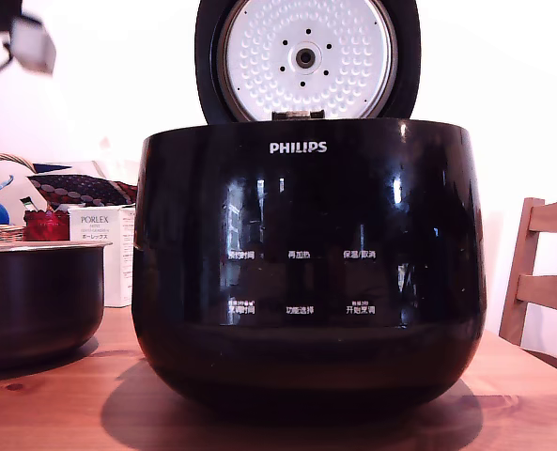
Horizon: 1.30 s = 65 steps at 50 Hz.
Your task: Pick up the metallic pot next to the rice cooker
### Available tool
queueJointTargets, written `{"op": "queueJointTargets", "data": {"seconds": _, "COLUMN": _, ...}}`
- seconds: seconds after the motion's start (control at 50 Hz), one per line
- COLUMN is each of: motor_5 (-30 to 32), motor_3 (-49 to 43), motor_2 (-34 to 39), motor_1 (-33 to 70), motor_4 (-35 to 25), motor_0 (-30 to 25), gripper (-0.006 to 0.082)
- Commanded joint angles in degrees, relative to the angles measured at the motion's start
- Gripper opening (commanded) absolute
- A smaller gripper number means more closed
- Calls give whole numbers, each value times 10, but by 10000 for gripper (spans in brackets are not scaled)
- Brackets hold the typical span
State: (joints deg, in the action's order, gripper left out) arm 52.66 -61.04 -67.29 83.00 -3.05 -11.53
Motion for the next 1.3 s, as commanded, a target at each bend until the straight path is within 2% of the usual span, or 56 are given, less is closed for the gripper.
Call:
{"op": "queueJointTargets", "data": {"seconds": 0.0, "motor_5": 3, "motor_3": 7, "motor_2": 1, "motor_1": 12, "motor_4": -3, "motor_0": 2, "gripper": 345}}
{"op": "queueJointTargets", "data": {"seconds": 0.32, "motor_5": 14, "motor_3": 38, "motor_2": 1, "motor_1": 57, "motor_4": -36, "motor_0": 2, "gripper": 345}}
{"op": "queueJointTargets", "data": {"seconds": 0.78, "motor_5": 15, "motor_3": 83, "motor_2": 1, "motor_1": 86, "motor_4": -43, "motor_0": 1, "gripper": 343}}
{"op": "queueJointTargets", "data": {"seconds": 1.28, "motor_5": 20, "motor_3": 62, "motor_2": 1, "motor_1": 104, "motor_4": -44, "motor_0": -4, "gripper": 341}}
